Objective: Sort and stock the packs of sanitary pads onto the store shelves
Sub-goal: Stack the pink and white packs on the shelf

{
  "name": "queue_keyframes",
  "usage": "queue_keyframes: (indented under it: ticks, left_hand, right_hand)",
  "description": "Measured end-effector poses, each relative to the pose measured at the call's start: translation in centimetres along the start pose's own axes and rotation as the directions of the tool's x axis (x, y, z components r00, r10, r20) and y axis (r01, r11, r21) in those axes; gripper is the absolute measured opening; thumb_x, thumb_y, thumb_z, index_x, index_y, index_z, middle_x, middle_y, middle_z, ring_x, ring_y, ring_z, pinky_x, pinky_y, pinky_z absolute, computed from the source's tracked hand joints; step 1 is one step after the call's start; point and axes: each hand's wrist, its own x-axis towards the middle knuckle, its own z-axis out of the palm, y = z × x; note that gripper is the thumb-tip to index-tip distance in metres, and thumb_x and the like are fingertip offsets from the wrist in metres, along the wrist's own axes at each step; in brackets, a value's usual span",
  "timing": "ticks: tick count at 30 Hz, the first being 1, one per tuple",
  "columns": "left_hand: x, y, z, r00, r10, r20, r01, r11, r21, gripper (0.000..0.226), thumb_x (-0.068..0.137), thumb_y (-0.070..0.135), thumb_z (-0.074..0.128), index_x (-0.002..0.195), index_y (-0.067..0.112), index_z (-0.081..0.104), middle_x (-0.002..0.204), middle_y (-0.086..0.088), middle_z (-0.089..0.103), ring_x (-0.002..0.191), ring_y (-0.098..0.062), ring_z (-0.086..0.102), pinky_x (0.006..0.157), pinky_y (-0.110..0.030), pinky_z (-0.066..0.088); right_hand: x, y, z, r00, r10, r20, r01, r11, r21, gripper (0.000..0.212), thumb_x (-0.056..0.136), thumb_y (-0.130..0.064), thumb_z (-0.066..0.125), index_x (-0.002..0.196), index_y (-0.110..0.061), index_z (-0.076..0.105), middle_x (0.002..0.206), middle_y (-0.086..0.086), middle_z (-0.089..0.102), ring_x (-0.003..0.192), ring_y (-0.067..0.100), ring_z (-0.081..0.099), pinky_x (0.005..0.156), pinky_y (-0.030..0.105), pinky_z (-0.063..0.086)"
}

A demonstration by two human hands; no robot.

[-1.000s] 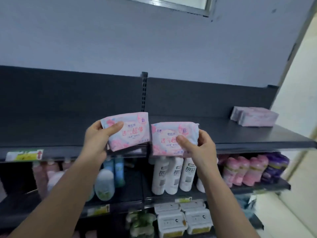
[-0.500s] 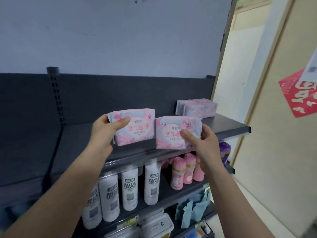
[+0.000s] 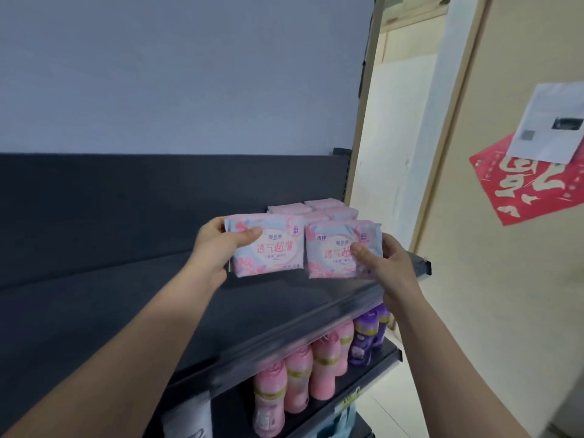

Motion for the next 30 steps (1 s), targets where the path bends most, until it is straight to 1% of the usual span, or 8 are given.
queue_keyframes:
  ticks: [5,9,15,18,22,26,29,30]
  left_hand:
    - [3.3,-2.1,3.5,0.998,-0.066,0.019,0.064,0.994,0.091,0.03,0.076,-0.003,0.076,0.101,0.005,0.061,0.091,-0.008,0.073,0.074,-0.017,0.072,0.054,-0.028,0.057]
    - [5.4,-4.0,6.0,0.995,-0.1,0.012,0.097,0.983,0.153,0.031,0.076,-0.003,0.075,0.102,0.006,0.061,0.092,-0.008,0.073,0.075,-0.017,0.073,0.055,-0.029,0.057]
    - [7.4,-6.8,9.9,0.993,-0.082,-0.088,0.097,0.978,0.182,0.03,0.077,-0.005,0.074,0.101,0.009,0.06,0.093,-0.007,0.071,0.073,-0.015,0.07,0.054,-0.025,0.054]
    - [8.0,-8.0,11.5,0.988,-0.052,-0.147,0.085,0.97,0.228,0.032,0.076,-0.003,0.076,0.099,0.013,0.061,0.095,-0.005,0.07,0.079,-0.016,0.069,0.06,-0.026,0.052]
    - [8.4,-9.1,12.8,0.975,-0.005,-0.224,0.063,0.965,0.255,0.046,0.077,-0.001,0.076,0.118,0.013,0.061,0.105,-0.005,0.071,0.09,-0.018,0.069,0.073,-0.029,0.055]
    - [8.1,-9.7,13.7,0.952,0.08,-0.295,0.011,0.955,0.295,0.057,0.078,-0.001,0.075,0.129,0.014,0.056,0.116,-0.006,0.067,0.095,-0.015,0.066,0.079,-0.03,0.053]
    - [7.8,-10.0,14.1,0.945,0.082,-0.317,0.012,0.959,0.285,0.075,0.081,0.0,0.073,0.145,0.014,0.038,0.127,0.0,0.059,0.103,-0.015,0.062,0.084,-0.03,0.052]
    - [7.8,-10.0,14.0,0.953,0.065,-0.294,0.021,0.96,0.281,0.069,0.082,0.001,0.072,0.143,0.013,0.042,0.128,-0.002,0.061,0.103,-0.016,0.064,0.083,-0.03,0.054]
  right_hand:
    - [5.9,2.7,-2.7,0.998,0.052,-0.022,-0.052,0.999,0.01,0.035,0.086,-0.011,0.072,0.117,-0.012,0.056,0.109,0.002,0.068,0.092,0.015,0.068,0.076,0.036,0.06]
    - [10.6,5.0,-4.7,0.994,0.097,0.048,-0.095,0.995,-0.038,0.033,0.086,-0.016,0.073,0.115,-0.016,0.055,0.111,0.001,0.067,0.098,0.017,0.067,0.084,0.043,0.058]
    - [17.3,7.4,-7.1,0.962,0.17,0.212,-0.165,0.985,-0.043,0.048,0.088,-0.009,0.069,0.132,-0.01,0.049,0.119,0.008,0.065,0.093,0.017,0.067,0.056,0.024,0.058]
    - [20.0,8.3,-7.9,0.93,0.205,0.305,-0.195,0.979,-0.063,0.048,0.089,-0.006,0.067,0.132,-0.015,0.046,0.117,0.005,0.063,0.097,0.022,0.066,0.064,0.032,0.061]
    - [22.6,9.3,-8.1,0.871,0.26,0.418,-0.212,0.964,-0.158,0.046,0.092,-0.005,0.063,0.134,-0.018,0.051,0.122,0.006,0.065,0.108,0.026,0.064,0.088,0.044,0.056]
    - [23.5,9.5,-8.1,0.856,0.255,0.45,-0.189,0.964,-0.187,0.043,0.094,-0.002,0.058,0.135,-0.016,0.053,0.119,0.004,0.066,0.107,0.022,0.063,0.085,0.034,0.054]
    - [23.5,9.3,-8.1,0.853,0.235,0.467,-0.143,0.964,-0.224,0.043,0.095,-0.003,0.056,0.136,-0.015,0.05,0.119,0.001,0.062,0.104,0.017,0.059,0.072,0.021,0.051]
    - [23.5,9.3,-8.1,0.85,0.226,0.476,-0.125,0.964,-0.235,0.043,0.096,-0.004,0.055,0.136,-0.016,0.048,0.119,0.0,0.06,0.104,0.016,0.056,0.067,0.017,0.048]
